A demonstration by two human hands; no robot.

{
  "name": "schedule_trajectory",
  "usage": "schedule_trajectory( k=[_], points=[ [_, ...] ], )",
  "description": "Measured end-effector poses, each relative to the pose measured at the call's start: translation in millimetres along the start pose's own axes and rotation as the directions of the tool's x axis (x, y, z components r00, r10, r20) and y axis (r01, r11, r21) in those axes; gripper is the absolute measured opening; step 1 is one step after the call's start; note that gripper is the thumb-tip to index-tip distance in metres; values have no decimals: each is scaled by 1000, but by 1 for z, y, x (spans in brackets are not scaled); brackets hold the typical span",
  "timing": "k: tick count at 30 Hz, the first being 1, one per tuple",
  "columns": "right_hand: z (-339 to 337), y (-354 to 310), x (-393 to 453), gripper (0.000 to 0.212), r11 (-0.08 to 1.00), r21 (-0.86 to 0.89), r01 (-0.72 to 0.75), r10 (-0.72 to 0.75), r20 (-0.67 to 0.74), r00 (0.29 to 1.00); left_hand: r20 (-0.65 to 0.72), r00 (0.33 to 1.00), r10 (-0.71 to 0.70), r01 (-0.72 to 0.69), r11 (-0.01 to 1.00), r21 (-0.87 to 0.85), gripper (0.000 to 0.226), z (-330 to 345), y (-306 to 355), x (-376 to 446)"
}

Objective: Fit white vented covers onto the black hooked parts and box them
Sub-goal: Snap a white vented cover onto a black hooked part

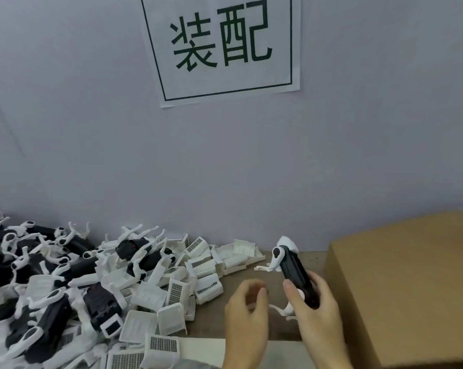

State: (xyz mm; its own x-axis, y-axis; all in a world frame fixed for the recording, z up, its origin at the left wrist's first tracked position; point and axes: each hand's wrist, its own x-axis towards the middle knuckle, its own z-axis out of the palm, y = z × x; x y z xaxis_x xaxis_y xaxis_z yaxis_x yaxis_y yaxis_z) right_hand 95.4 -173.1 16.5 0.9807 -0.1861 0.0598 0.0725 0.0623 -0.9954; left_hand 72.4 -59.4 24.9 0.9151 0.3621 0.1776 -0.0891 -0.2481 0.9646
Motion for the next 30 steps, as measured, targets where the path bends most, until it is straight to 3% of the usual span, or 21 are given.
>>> schedule_trajectory(
  k=[2,5,9,11,15,19,23,30],
  points=[
    [0,-1,-2,45,978,-181,104,-93,68,993,125,979,-160,180,967,-178,28,0,0,4],
    [7,-1,-7,58,903,-346,256,-179,240,954,290,932,-218,323,864,-387,41,-7,3,12],
    [24,-9,-11,58,632,-706,319,-124,314,941,202,953,-224,289,870,-399,35,-13,2,18],
    [34,-15,-7,49,577,-754,315,-75,335,939,114,972,-205,233,894,-381,28,-16,0,20],
    [52,-10,-2,44,702,-623,346,-109,386,916,-17,979,-202,176,887,-426,18,-20,2,24],
    [56,3,-3,59,864,-418,282,-104,399,911,72,969,-237,225,719,-658,18,-23,1,27],
    [54,9,2,41,831,-456,320,-151,368,918,64,985,-160,169,824,-541,13,-21,-5,28],
    [54,8,4,26,831,-492,260,-170,220,961,68,997,-39,65,902,-427,12,-18,-9,32]
  ],
)
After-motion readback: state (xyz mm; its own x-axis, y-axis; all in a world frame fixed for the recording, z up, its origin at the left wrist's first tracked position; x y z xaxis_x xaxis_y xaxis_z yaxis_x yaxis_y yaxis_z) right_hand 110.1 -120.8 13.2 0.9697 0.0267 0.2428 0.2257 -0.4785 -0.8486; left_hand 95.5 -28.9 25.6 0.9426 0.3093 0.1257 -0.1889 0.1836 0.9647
